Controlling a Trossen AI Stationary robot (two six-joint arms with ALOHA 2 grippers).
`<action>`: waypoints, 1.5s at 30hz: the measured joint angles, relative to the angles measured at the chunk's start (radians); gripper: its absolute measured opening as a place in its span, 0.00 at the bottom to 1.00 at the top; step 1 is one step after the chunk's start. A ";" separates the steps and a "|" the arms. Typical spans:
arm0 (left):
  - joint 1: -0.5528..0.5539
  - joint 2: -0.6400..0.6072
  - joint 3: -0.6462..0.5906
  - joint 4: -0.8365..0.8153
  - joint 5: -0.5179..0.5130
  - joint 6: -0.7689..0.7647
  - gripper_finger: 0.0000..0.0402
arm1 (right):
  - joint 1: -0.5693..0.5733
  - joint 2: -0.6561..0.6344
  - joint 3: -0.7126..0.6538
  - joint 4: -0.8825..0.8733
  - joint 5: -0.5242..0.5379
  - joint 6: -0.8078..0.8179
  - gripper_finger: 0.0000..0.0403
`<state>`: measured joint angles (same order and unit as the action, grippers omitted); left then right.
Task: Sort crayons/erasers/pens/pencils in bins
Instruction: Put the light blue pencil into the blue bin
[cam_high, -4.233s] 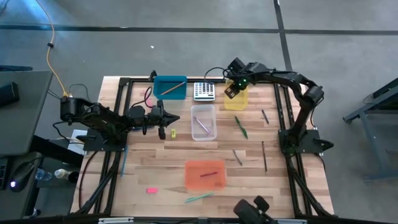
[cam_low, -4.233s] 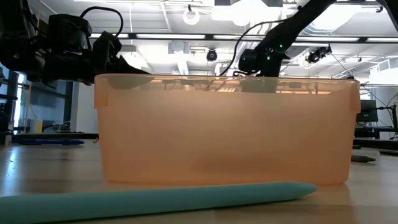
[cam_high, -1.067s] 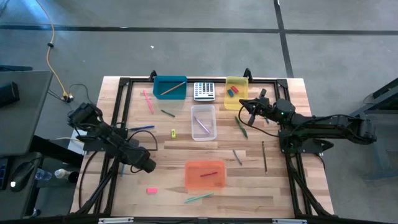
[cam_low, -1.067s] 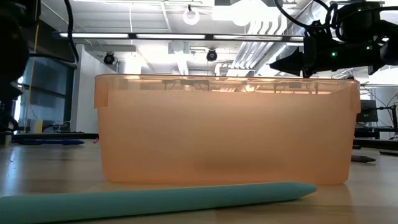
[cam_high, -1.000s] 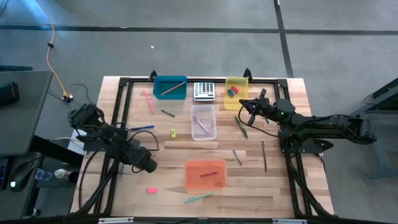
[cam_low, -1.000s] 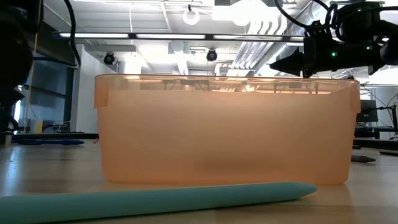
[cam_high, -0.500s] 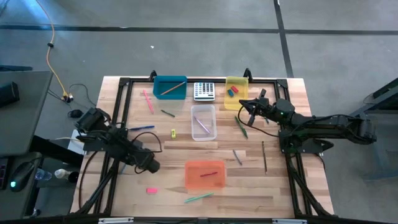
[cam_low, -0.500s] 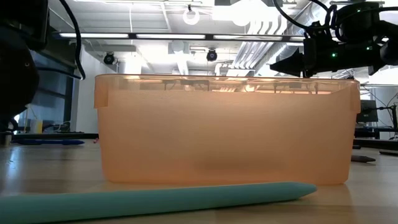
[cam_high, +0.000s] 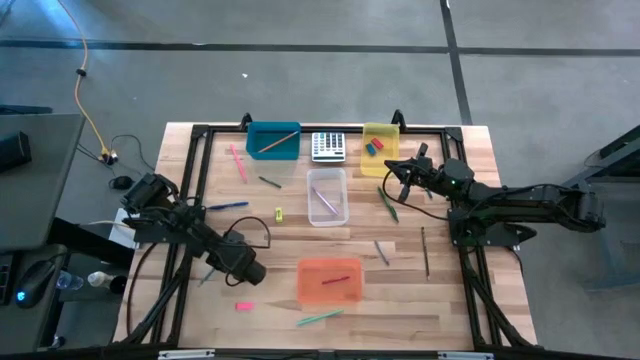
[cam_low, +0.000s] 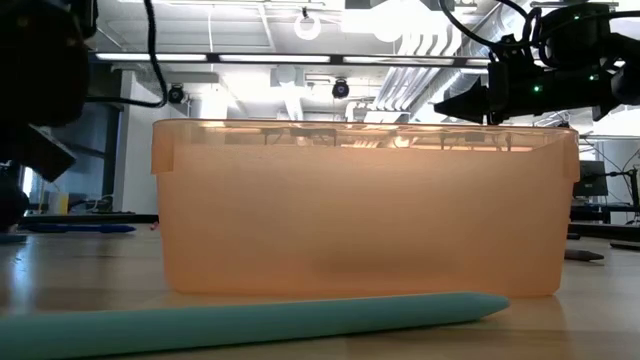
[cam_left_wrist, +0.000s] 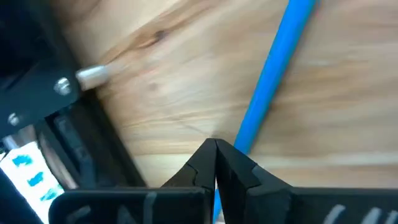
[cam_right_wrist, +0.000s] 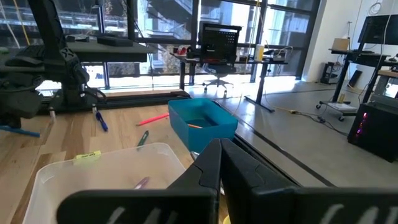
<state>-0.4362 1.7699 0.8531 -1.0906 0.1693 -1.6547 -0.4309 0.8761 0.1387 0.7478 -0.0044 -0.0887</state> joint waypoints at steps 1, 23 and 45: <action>0.002 0.000 0.011 0.003 -0.014 0.015 0.00 | 0.000 0.000 0.000 -0.001 0.000 0.000 0.00; 0.062 -0.263 0.032 0.124 -0.149 0.474 0.00 | 0.000 0.002 0.000 -0.015 -0.001 0.000 0.00; -0.082 -0.320 -0.192 0.332 -0.185 0.305 0.34 | 0.009 0.015 0.000 -0.003 -0.005 -0.017 0.00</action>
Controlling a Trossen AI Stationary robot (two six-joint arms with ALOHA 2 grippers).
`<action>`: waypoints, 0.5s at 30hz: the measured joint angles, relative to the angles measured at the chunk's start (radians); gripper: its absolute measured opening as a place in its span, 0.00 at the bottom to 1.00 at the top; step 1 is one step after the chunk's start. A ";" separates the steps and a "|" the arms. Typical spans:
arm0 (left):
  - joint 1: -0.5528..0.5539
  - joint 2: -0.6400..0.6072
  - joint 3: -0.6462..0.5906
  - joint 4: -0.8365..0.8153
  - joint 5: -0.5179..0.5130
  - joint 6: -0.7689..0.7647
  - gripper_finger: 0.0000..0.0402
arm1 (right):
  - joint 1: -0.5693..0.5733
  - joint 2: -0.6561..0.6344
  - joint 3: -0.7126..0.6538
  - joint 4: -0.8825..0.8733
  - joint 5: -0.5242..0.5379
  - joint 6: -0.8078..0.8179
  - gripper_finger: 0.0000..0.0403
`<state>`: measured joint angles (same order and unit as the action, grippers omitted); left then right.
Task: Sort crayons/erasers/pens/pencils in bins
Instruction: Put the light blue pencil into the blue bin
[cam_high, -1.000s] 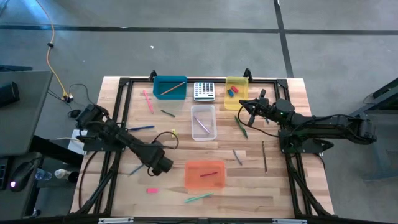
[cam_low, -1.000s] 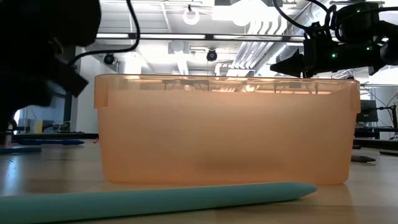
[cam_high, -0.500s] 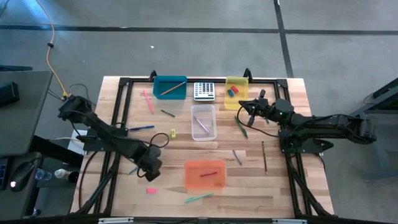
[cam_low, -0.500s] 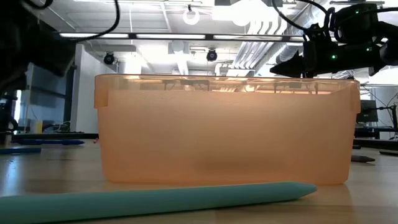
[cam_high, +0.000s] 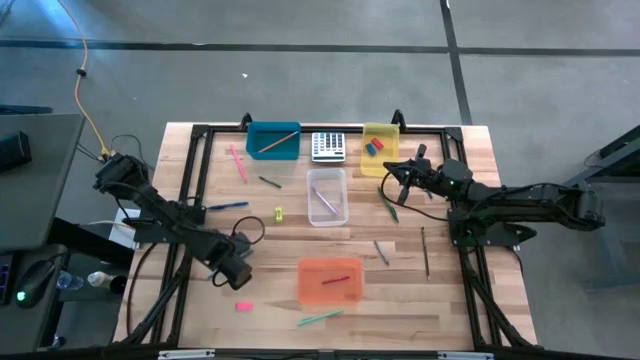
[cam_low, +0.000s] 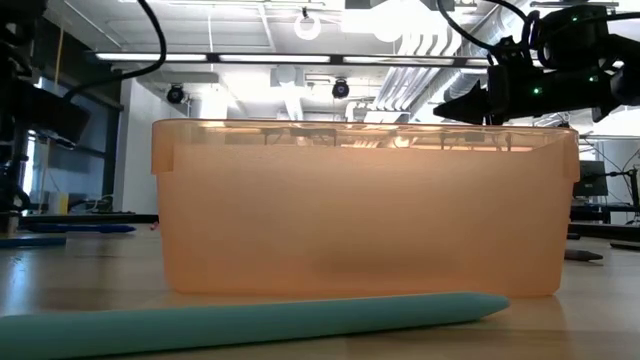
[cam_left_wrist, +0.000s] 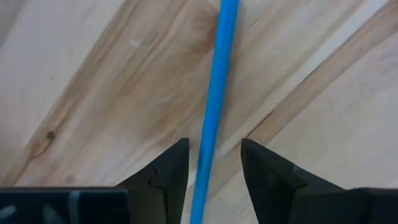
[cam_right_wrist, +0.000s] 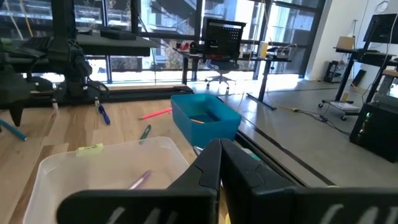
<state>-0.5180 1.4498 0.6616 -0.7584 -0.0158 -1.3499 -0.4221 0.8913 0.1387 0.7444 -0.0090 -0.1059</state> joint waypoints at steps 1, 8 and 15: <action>-0.003 0.000 -0.009 0.021 0.000 -0.001 0.33 | 0.000 0.000 0.000 0.000 0.000 0.000 0.00; -0.010 -0.005 -0.046 0.057 -0.003 0.005 0.27 | 0.000 0.000 0.000 -0.001 0.000 0.000 0.00; -0.010 -0.005 -0.048 0.059 -0.007 0.113 0.17 | 0.000 0.000 0.000 0.000 0.000 -0.004 0.00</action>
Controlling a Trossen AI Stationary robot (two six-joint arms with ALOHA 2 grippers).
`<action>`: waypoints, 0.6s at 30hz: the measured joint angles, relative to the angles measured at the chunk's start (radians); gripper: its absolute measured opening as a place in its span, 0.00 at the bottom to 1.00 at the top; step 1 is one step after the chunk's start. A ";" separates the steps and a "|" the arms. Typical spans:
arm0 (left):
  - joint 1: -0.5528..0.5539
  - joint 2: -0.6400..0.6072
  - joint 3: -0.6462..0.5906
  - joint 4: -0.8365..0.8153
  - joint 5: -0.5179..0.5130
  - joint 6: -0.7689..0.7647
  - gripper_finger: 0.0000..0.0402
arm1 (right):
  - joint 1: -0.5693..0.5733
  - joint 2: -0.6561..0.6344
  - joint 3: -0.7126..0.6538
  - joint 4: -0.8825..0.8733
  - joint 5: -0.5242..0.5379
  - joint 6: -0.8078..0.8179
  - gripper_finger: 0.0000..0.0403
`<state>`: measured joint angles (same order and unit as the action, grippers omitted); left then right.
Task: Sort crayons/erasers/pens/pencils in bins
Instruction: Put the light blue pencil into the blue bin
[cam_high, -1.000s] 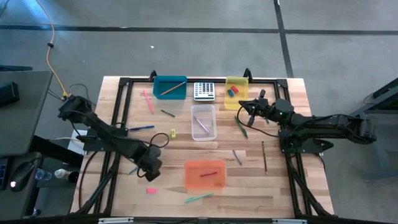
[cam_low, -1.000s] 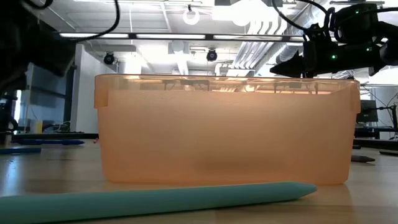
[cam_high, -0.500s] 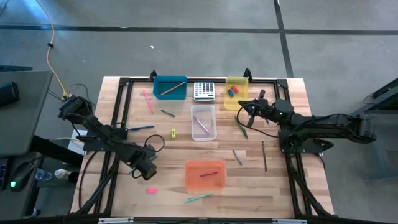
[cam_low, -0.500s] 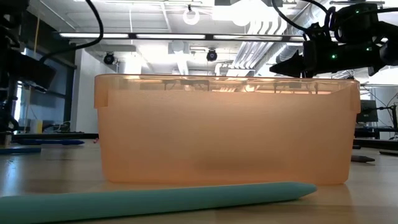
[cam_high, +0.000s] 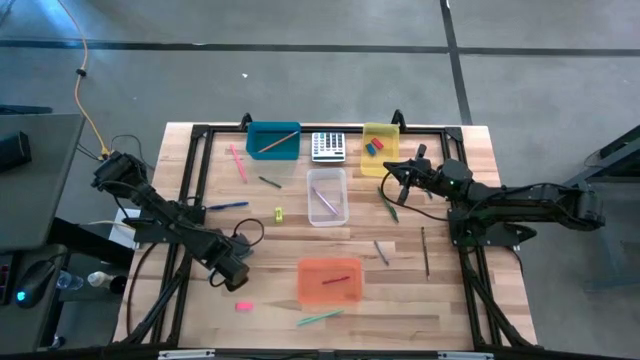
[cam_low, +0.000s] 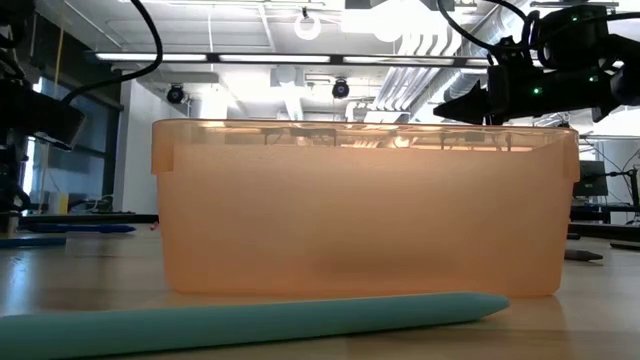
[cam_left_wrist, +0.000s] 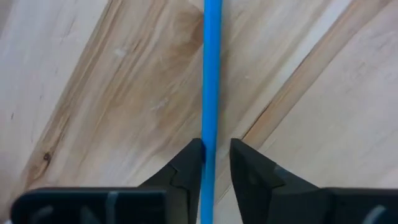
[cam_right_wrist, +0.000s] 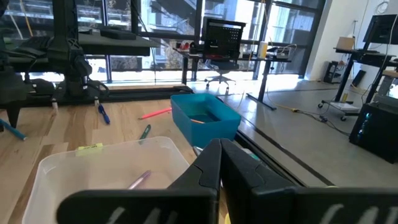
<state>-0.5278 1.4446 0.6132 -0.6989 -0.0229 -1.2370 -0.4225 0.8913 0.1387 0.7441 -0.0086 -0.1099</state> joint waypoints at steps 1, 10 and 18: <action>0.003 0.000 0.000 0.001 -0.001 0.010 0.15 | 0.000 0.000 0.000 0.000 0.000 0.000 0.00; 0.048 0.004 0.023 -0.012 0.028 0.104 0.03 | 0.000 0.000 0.000 0.000 0.000 -0.002 0.00; 0.102 0.006 0.072 -0.032 -0.007 0.186 0.03 | 0.000 0.000 0.000 -0.004 0.000 -0.003 0.00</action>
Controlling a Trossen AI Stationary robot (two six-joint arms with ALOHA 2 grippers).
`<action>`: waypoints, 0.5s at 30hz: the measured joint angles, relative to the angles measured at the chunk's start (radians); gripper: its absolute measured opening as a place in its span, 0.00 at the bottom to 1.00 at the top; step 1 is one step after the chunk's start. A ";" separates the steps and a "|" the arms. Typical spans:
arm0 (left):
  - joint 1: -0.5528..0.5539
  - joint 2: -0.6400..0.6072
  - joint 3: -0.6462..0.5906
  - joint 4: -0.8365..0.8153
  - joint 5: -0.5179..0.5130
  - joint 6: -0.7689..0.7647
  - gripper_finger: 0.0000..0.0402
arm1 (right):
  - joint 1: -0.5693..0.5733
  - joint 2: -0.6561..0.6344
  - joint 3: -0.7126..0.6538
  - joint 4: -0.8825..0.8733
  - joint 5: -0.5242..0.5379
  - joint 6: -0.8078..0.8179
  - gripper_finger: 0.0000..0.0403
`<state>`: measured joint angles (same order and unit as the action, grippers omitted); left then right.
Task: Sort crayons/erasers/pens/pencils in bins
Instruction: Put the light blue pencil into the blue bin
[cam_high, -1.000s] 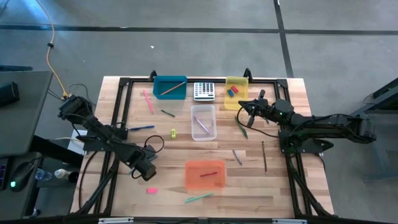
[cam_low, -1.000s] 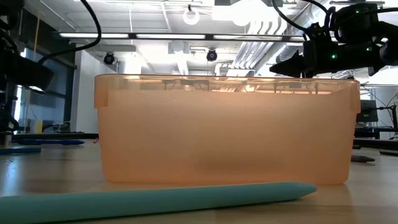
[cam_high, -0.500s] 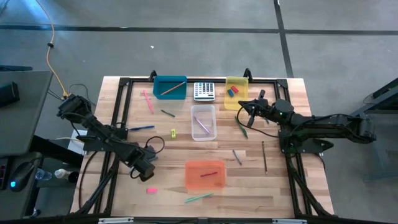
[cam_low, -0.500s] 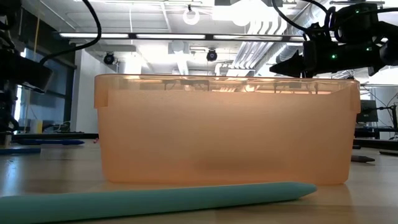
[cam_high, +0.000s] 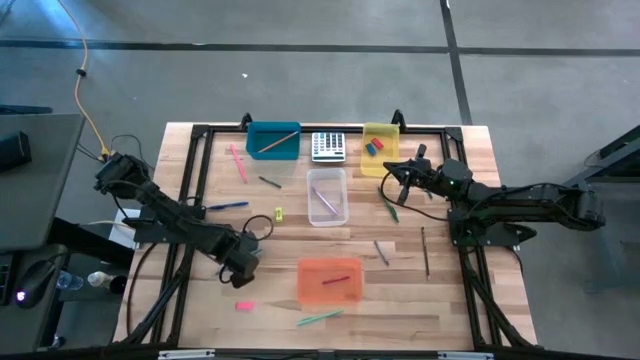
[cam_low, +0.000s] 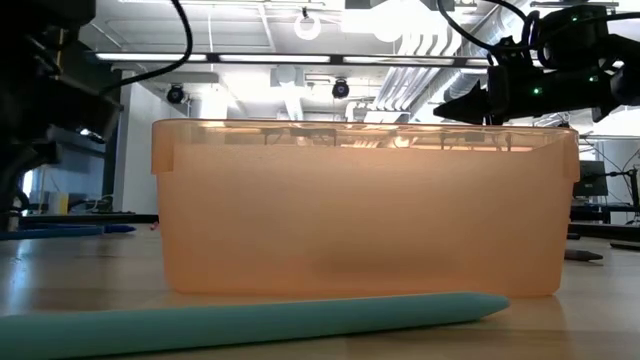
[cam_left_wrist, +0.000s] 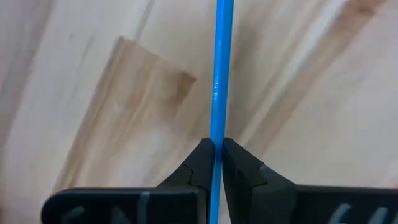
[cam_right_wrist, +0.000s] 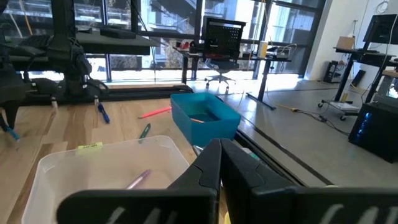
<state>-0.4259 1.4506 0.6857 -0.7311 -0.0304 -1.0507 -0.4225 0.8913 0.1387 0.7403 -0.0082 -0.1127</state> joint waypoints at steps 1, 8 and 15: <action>0.008 0.000 0.008 0.003 -0.001 0.013 0.03 | 0.000 0.000 0.000 0.000 0.000 0.000 0.00; 0.100 -0.002 0.068 -0.041 -0.030 0.126 0.02 | 0.000 0.000 0.000 -0.002 0.000 0.000 0.00; 0.258 -0.003 0.163 -0.146 -0.121 0.338 0.02 | 0.000 0.000 0.000 -0.003 0.000 0.000 0.00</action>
<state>-0.1680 1.4475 0.8487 -0.8769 -0.1509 -0.7125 -0.4229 0.8913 0.1387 0.7376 -0.0082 -0.1130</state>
